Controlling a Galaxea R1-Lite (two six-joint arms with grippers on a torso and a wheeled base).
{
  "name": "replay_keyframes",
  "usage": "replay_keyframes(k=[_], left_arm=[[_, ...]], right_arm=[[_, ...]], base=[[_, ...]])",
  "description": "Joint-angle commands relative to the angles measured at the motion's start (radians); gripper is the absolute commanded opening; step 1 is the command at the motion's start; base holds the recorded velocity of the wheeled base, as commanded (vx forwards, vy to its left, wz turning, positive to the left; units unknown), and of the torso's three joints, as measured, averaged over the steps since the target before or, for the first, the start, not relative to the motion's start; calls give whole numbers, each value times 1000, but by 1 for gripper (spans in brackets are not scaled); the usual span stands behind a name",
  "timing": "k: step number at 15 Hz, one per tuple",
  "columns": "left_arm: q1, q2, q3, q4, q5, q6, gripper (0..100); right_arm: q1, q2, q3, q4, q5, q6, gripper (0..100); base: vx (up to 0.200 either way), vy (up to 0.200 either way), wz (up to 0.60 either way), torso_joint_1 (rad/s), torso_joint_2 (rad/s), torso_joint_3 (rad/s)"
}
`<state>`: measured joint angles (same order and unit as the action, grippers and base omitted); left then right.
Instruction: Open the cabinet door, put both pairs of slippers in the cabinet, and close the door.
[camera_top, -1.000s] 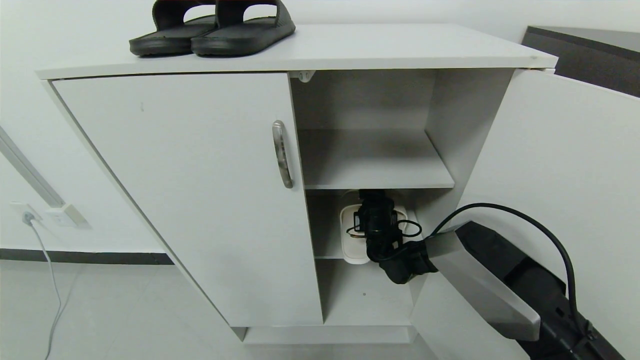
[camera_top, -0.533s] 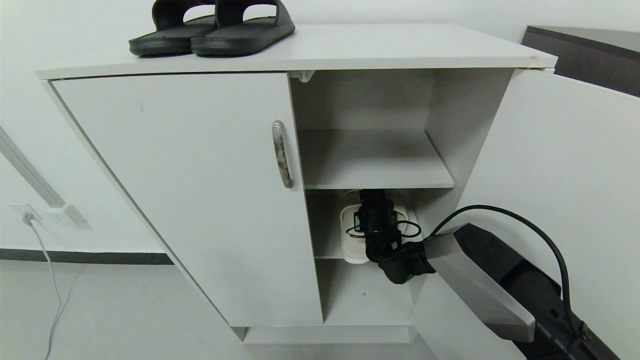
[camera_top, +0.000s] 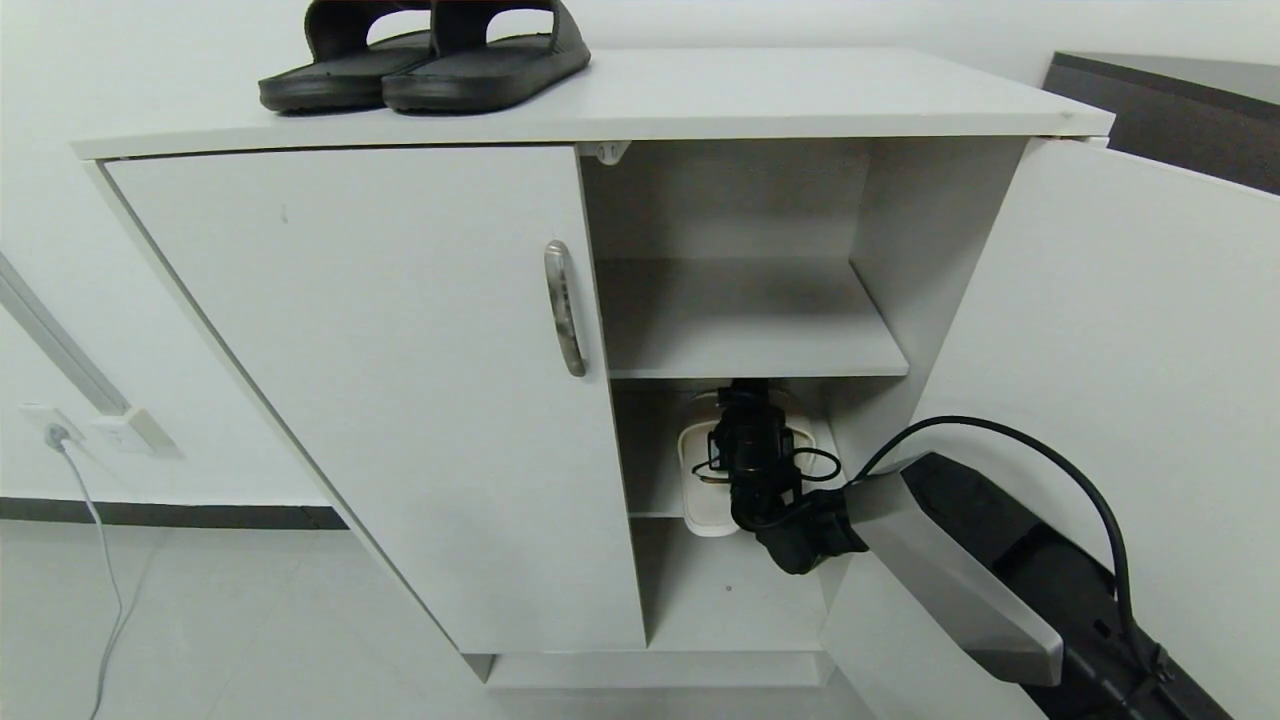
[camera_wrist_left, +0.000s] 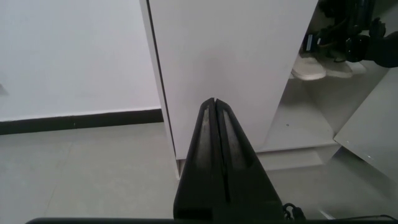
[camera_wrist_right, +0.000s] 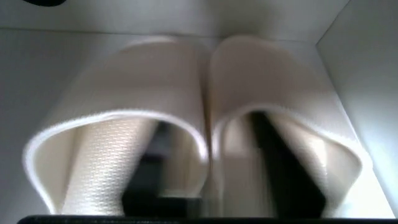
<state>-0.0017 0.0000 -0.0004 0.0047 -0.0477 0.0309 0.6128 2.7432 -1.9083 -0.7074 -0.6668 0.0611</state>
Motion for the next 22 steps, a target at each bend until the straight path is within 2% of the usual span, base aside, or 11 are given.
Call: replay_keyframes(k=[1,4,9,17,22], left_arm=[[0,2,0,0,0,0,0],[0,2,0,0,0,0,0],[0,2,0,0,-1,1,0],[0,2,0,0,-1,3,0],[0,2,0,0,-1,3,0]], right_arm=[[2,-16,28,-1,-14,-1,100],[18,-62,115,-43,-25,-4,100],[70,-212,393,-155,-23,-3,100],[162,-389,916,-494,-22,8,100],[174,-390,954,-523,-20,14,100]], base=[[0,0,0,0,0,0],[0,0,0,0,0,0],[0,0,0,0,0,0],[0,0,0,0,0,0],[0,0,0,0,0,0]])
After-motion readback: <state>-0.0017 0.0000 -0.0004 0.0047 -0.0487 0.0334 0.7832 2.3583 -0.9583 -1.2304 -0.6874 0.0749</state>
